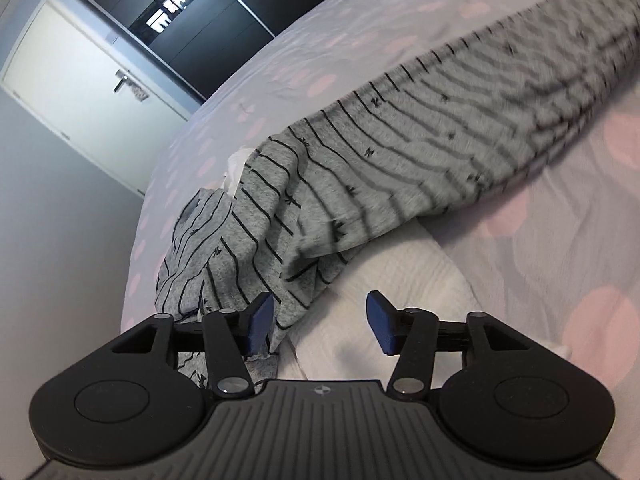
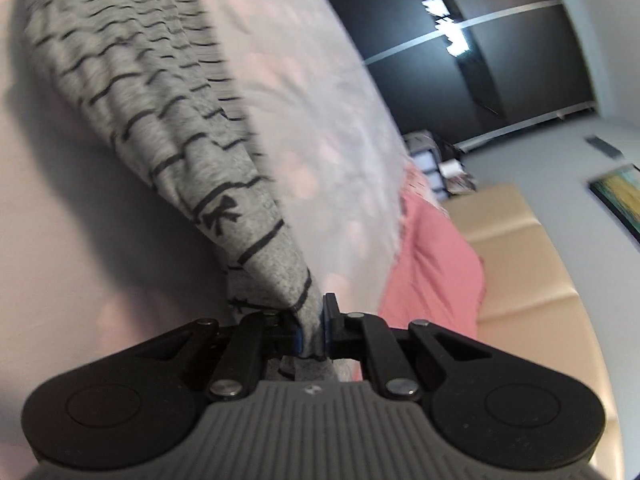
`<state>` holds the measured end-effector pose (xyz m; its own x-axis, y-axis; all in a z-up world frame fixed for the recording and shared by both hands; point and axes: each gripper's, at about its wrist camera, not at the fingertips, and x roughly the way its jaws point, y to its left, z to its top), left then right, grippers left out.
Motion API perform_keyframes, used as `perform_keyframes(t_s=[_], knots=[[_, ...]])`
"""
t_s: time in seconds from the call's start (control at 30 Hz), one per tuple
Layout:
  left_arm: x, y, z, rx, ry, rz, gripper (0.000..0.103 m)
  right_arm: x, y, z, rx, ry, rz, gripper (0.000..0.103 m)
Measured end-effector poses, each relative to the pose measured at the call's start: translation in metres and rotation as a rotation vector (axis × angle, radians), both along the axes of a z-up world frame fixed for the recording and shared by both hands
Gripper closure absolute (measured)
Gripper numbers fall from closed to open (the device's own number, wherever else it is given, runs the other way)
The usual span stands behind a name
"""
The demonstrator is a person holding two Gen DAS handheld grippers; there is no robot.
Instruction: Fold clothes
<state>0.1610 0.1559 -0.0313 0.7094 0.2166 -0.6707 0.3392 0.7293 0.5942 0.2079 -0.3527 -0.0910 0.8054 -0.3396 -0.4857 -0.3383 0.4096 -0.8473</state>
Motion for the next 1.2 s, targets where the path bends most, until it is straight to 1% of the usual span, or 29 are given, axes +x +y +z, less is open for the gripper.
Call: perform_keyframes(t_s=[0.1,0.23,0.27,0.33,0.4,0.43,0.47,0.53,0.6,0.63,0.67,0.7,0.77,0.9,0.97,1.03,1.1,1.13,1.2], knots=[[0.0,0.002,-0.013,0.049,0.013,-0.022,0.053,0.011,-0.008,0.013,0.031,-0.047,-0.073,0.093],[-0.002,0.001,-0.032,0.126,-0.002,-0.09,0.053,0.026,-0.02,0.029,0.073,-0.109,-0.17,0.093],[-0.001,0.0,-0.036,0.148,-0.009,-0.105,0.053,0.028,-0.022,0.032,0.081,-0.119,-0.189,0.093],[0.003,-0.002,-0.046,0.199,-0.019,-0.12,0.053,0.028,-0.025,0.03,0.082,-0.109,-0.193,0.093],[0.011,-0.001,-0.049,0.212,-0.021,-0.113,0.054,0.028,-0.029,0.027,0.084,-0.099,-0.197,0.093],[0.016,0.0,-0.05,0.219,-0.023,-0.11,0.057,0.028,-0.03,0.026,0.084,-0.094,-0.2,0.093],[0.02,0.002,-0.049,0.207,-0.028,-0.101,0.059,0.028,-0.032,0.024,0.085,-0.089,-0.202,0.093],[0.026,0.006,-0.05,0.205,-0.034,-0.1,0.059,0.028,-0.035,0.022,0.086,-0.078,-0.206,0.093],[0.031,0.009,-0.058,0.248,-0.023,-0.103,0.066,0.028,-0.038,0.019,0.088,-0.068,-0.21,0.093],[0.033,0.009,-0.062,0.269,-0.013,-0.099,0.077,0.028,-0.04,0.018,0.088,-0.063,-0.212,0.093],[0.034,0.01,-0.063,0.273,0.009,-0.089,0.086,0.028,-0.041,0.016,0.089,-0.058,-0.214,0.093],[0.036,0.012,-0.062,0.266,0.024,-0.078,0.09,0.028,-0.043,0.015,0.089,-0.053,-0.216,0.093],[0.038,0.016,-0.053,0.24,0.003,-0.058,0.098,0.028,-0.046,0.012,0.091,-0.043,-0.221,0.093],[0.046,0.023,-0.028,0.212,-0.11,0.003,0.099,0.031,-0.048,0.007,0.092,-0.022,-0.224,0.093],[0.05,0.025,-0.025,0.23,-0.131,0.012,0.099,0.032,-0.049,0.003,0.088,-0.009,-0.225,0.093],[0.055,0.028,-0.023,0.209,-0.112,0.013,0.099,0.032,-0.049,0.0,0.08,0.005,-0.223,0.093],[0.058,0.034,-0.017,0.142,-0.06,0.016,0.099,0.031,-0.05,-0.003,0.07,0.019,-0.219,0.093],[0.06,0.038,-0.012,0.095,-0.025,0.029,0.099,0.031,-0.051,-0.003,0.072,0.02,-0.219,0.093],[0.063,0.055,0.001,-0.076,0.069,0.064,0.099,0.029,-0.052,-0.004,0.074,0.022,-0.22,0.093]])
